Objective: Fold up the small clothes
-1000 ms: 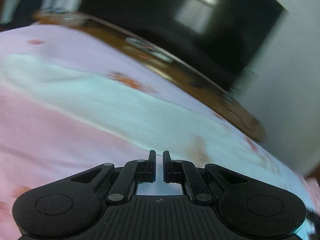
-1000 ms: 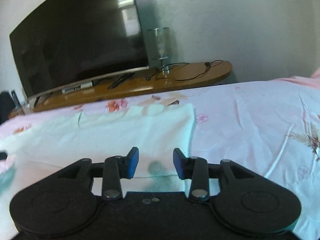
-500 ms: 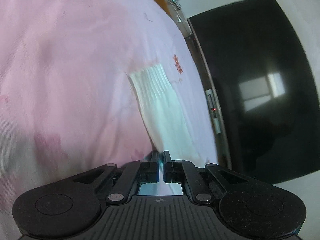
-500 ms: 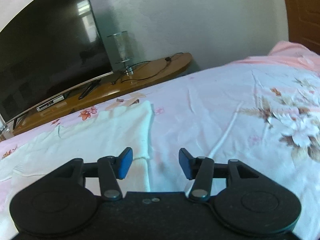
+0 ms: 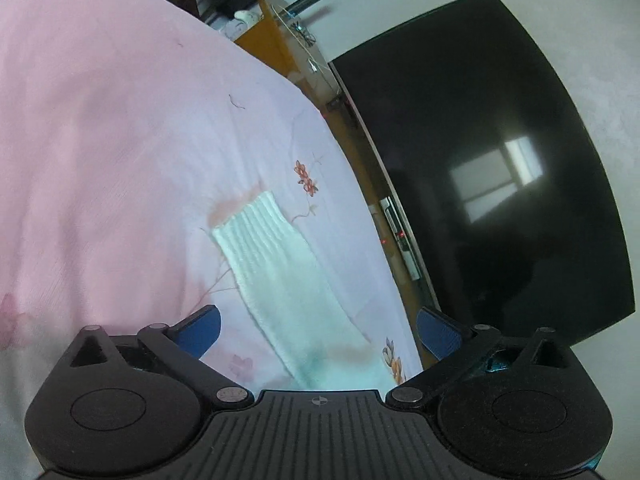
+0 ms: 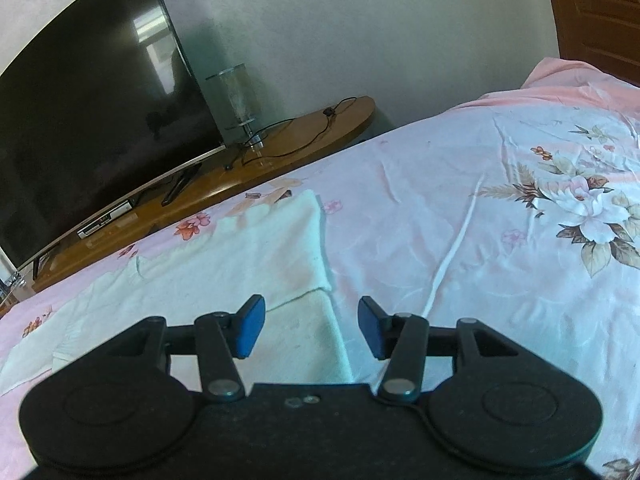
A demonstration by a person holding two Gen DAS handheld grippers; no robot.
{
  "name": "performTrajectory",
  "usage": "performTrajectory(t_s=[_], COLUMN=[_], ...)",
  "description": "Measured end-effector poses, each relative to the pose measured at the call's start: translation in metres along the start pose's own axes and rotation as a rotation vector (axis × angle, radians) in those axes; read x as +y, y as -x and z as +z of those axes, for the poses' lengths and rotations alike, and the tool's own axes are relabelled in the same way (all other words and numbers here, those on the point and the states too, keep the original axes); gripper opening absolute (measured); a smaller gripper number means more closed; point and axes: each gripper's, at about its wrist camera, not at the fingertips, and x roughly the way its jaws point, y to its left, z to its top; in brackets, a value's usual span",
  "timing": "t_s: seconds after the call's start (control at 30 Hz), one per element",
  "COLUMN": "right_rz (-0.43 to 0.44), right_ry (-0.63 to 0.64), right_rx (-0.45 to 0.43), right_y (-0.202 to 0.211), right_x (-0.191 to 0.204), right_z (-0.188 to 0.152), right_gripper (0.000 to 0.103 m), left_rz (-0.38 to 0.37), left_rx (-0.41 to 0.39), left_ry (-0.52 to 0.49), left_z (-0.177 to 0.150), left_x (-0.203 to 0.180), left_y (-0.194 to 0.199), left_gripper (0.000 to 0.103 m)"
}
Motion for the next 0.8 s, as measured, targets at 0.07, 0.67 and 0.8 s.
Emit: performTrajectory(t_s=[0.07, 0.67, 0.8], right_rz=[0.003, 0.008, 0.013], right_ry=[0.003, -0.023, -0.037], right_rx=[0.004, 0.006, 0.006], right_y=[-0.001, -0.007, -0.014], right_x=[0.003, -0.007, -0.021], right_z=[-0.001, -0.001, 0.0], right_gripper=[0.051, 0.051, 0.051], left_rz=[0.011, 0.037, -0.059], left_rx=[-0.001, 0.012, 0.069], left_ry=[0.024, -0.19, -0.396], left_z=[0.007, 0.015, -0.029], left_x=[0.003, -0.024, -0.095], left_y=[-0.006, -0.033, -0.038], left_gripper=[0.103, 0.003, 0.003])
